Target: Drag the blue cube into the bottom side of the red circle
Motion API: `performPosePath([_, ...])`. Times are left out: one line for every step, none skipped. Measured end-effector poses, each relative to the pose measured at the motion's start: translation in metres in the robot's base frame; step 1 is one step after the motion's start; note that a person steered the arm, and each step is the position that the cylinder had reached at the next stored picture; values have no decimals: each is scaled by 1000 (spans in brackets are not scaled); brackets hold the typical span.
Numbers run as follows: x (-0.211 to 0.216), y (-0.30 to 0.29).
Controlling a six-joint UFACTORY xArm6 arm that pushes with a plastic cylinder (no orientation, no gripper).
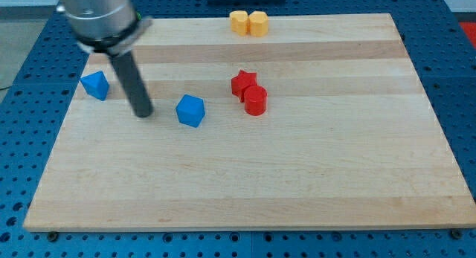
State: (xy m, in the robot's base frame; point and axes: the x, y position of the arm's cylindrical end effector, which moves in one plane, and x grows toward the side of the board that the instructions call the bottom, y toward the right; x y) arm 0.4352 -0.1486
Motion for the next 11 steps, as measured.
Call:
performPosePath([1, 73])
performPosePath([12, 118])
performPosePath([20, 76])
performPosePath([57, 55])
performPosePath([62, 84])
performPosePath([62, 113])
performPosePath([62, 130])
performPosePath([60, 143])
performPosePath([58, 152])
performPosePath([58, 166])
performPosePath([54, 169])
